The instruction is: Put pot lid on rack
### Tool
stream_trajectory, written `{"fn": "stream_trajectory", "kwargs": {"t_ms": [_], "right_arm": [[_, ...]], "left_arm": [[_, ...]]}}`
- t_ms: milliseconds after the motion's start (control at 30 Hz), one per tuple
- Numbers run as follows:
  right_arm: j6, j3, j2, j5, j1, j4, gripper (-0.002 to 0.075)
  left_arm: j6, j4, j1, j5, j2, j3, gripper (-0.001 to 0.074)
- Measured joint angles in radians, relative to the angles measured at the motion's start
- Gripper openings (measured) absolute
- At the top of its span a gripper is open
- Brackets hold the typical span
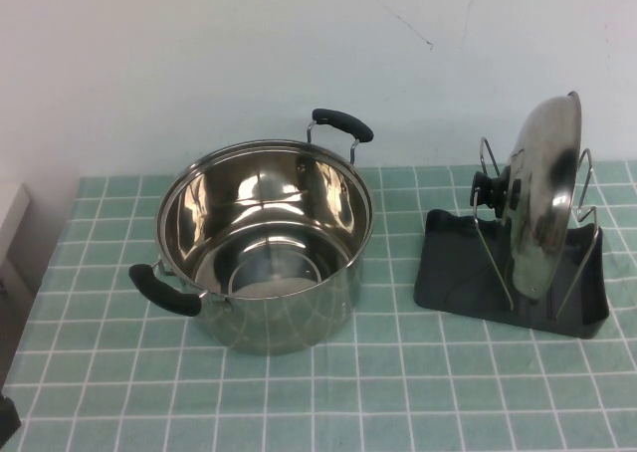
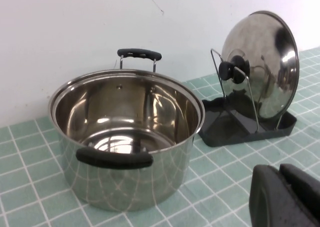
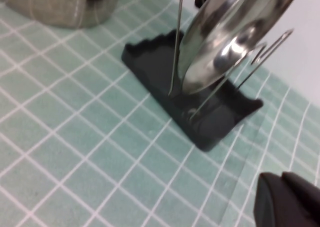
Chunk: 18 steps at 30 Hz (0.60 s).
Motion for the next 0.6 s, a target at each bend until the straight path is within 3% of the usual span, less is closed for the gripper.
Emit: {"fn": "stream_trajectory", "kwargs": {"t_ms": [600], "right_arm": [[0.018,0.002,-0.060,-0.010,0.000,0.068,0.0001]], "left_arm": [[-0.002,0.000,0.000,0.001,-0.006,0.019,0.0001]]}}
